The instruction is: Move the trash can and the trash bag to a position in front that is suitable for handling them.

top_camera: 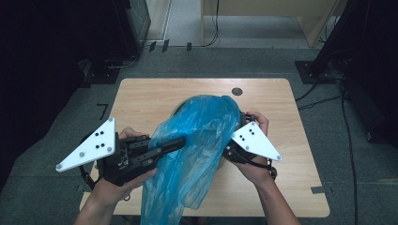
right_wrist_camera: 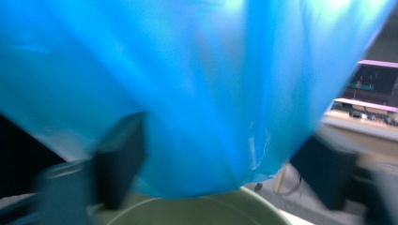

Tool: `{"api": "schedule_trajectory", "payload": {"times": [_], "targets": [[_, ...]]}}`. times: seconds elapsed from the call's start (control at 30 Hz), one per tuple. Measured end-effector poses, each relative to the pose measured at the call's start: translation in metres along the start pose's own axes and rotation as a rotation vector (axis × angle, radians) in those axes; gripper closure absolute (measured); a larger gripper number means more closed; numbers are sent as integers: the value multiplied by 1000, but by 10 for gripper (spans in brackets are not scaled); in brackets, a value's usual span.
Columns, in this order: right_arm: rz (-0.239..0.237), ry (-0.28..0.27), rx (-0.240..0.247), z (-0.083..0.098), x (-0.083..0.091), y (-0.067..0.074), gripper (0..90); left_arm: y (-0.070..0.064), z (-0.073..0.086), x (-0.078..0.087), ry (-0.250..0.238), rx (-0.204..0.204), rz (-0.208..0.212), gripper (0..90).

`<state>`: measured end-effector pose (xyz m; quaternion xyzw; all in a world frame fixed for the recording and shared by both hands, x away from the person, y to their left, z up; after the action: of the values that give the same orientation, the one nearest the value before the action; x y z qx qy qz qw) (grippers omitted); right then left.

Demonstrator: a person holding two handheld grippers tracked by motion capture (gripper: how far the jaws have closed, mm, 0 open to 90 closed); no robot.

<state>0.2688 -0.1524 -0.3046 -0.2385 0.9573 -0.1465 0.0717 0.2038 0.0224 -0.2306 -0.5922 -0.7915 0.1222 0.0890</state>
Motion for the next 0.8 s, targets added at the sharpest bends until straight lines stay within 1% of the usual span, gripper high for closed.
{"api": "schedule_trajectory", "payload": {"times": [0.07,0.13,0.17,0.2,0.27,0.3,0.37,0.43,0.53,0.6,0.63,0.67,0.73,0.8], "targets": [[1,-21,3,-1,2,1,583,3,-2,1,-9,24,19,900],[-13,-12,0,0,2,0,808,7,-4,4,-22,58,35,900],[-27,-8,-7,1,2,-1,869,12,-6,6,-34,87,46,900],[-55,-3,-25,1,3,-2,900,16,-7,7,-41,110,51,900],[-85,9,-34,3,4,-3,900,23,-8,9,-50,147,58,900],[-94,15,-24,5,5,-2,900,27,-9,10,-55,166,61,900],[-102,25,-14,7,6,-2,900,34,-9,11,-68,195,55,900],[-104,28,-18,9,8,-1,900,40,-9,12,-79,215,48,900],[-107,35,-41,10,12,-2,900,47,-6,10,-89,212,7,900],[-123,43,-55,11,15,-1,900,51,-4,8,-92,217,-13,900],[-147,49,-62,13,16,1,900,52,-3,7,-91,213,-28,900],[-165,57,-56,15,17,3,900,54,-2,5,-93,211,-48,900],[-212,74,-46,21,19,10,900,56,-1,2,-99,213,-63,900],[-237,87,-42,25,21,16,900,57,0,-2,-99,199,-99,899]]}}
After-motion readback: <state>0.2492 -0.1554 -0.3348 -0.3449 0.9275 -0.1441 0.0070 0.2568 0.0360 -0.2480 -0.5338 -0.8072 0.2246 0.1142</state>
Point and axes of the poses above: each handheld gripper's, and its own axes: x roughly backward along the jaws, z roughly out of its underside, y roughly to its left, the point moved 6 cm from there along -x, roughly forward along the jaws, and after that the axes turned 13 degrees about x, right-handed, at the moved point
